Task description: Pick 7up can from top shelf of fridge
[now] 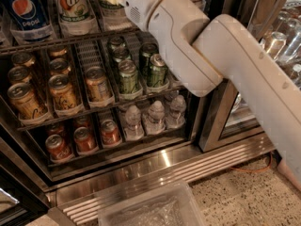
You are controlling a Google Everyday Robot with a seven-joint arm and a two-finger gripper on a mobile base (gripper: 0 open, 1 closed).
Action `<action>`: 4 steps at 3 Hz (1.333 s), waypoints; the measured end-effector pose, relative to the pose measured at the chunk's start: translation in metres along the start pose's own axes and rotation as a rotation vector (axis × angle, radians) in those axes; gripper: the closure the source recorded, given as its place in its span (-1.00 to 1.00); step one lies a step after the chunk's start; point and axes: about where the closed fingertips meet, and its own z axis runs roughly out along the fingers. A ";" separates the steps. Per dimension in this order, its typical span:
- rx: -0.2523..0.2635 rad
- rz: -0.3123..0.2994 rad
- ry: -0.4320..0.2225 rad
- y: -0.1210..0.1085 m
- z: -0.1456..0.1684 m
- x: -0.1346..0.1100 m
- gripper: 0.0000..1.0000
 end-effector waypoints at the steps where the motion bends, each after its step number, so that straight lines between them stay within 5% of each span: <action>1: -0.068 0.105 0.067 0.024 -0.031 0.000 1.00; 2: -0.134 0.173 0.157 0.053 -0.063 0.007 1.00; 3: -0.211 0.179 0.240 0.072 -0.093 0.006 1.00; 4: -0.266 0.306 0.278 0.073 -0.132 0.003 1.00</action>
Offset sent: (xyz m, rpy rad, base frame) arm -0.1433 -0.0252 -0.0354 0.0307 0.5634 0.4261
